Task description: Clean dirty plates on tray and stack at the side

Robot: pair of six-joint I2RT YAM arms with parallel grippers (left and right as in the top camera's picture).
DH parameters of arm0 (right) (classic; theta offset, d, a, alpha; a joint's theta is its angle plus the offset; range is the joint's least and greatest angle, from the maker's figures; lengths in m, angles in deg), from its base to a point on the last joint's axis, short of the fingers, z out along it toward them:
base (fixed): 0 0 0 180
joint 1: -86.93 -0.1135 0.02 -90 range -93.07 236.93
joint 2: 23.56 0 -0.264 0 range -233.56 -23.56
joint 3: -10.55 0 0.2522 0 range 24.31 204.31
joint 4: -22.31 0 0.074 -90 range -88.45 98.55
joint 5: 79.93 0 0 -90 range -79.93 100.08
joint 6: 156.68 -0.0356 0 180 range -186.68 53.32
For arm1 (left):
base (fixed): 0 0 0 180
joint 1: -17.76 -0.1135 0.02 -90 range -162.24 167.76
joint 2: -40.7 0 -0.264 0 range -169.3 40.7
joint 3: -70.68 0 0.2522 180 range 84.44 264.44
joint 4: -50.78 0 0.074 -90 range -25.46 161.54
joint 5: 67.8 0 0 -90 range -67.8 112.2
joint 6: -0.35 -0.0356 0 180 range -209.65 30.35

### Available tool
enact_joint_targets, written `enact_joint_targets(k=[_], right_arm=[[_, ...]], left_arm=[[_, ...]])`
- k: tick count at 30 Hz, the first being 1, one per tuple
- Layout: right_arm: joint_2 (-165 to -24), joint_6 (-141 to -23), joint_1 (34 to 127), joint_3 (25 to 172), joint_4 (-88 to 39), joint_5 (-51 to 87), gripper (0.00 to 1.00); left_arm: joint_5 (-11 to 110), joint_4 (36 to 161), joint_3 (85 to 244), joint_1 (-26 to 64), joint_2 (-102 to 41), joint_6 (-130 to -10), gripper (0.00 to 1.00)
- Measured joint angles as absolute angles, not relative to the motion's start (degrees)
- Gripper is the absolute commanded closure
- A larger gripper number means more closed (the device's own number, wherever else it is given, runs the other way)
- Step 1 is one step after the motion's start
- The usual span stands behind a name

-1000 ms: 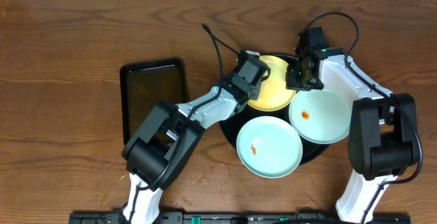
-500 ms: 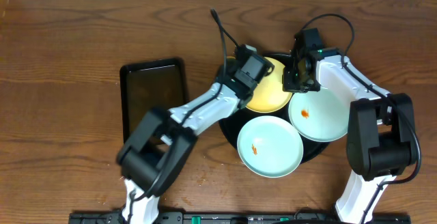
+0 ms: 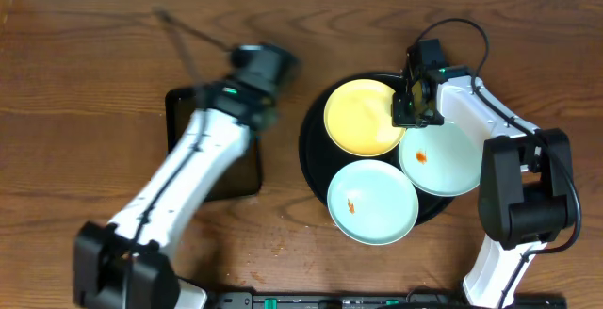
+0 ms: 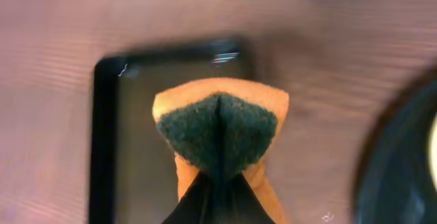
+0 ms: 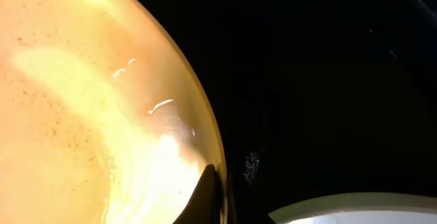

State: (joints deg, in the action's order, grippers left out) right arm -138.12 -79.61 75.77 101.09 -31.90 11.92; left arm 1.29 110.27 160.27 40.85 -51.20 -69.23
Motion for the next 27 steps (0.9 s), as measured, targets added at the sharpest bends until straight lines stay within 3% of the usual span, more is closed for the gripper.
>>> enact_joint_targets(k=[11, 17, 27], right_arm=[[-138.12, -78.98, 75.77, 101.09, -31.94, 11.86, 0.99], [-138.12, -77.93, 75.77, 101.09, -31.94, 11.88, 0.99], [-138.12, -72.48, 75.86, 101.09, -31.9, 14.65, 0.99]], left_arm=[[18.1, 100.94, 146.07, 22.32, -55.24, -71.5, 0.9], [21.88, 100.74, 144.21, 21.94, -55.85, -75.09, 0.4], [38.4, 94.03, 147.14, 25.99, -48.73, -76.0, 0.36]])
